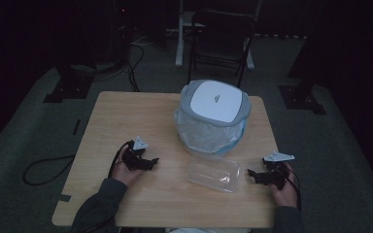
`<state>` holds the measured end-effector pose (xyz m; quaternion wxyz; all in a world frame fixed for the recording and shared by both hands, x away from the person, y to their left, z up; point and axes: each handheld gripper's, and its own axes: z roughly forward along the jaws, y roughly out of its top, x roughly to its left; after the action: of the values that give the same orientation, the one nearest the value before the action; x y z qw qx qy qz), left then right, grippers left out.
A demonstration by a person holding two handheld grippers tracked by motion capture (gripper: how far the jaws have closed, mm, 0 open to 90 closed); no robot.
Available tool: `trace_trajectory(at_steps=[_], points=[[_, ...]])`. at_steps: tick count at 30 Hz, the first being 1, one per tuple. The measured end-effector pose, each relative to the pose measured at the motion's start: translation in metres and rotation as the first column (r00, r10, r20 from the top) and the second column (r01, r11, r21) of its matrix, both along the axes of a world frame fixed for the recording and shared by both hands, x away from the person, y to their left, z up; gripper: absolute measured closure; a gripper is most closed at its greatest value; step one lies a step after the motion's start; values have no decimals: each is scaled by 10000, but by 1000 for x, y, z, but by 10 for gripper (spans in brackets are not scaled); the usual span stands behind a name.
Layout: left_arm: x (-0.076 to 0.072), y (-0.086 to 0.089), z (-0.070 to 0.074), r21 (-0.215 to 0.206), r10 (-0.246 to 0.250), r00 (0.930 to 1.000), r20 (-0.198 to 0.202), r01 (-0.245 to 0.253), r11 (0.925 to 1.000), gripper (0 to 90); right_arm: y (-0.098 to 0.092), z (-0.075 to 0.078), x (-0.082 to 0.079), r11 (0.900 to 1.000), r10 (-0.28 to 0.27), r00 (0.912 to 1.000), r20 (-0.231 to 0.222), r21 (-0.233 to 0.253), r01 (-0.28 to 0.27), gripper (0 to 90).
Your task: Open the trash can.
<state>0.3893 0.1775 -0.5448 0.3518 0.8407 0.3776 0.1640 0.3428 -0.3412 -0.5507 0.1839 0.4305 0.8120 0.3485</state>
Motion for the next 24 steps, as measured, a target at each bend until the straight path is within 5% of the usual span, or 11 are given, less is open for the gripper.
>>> trace_trajectory(at_steps=[24], points=[[0,0,0,3,-42,10000,-13,42,10000,202,7,0,-3,10000,84,10000,-2,14,-84,117]])
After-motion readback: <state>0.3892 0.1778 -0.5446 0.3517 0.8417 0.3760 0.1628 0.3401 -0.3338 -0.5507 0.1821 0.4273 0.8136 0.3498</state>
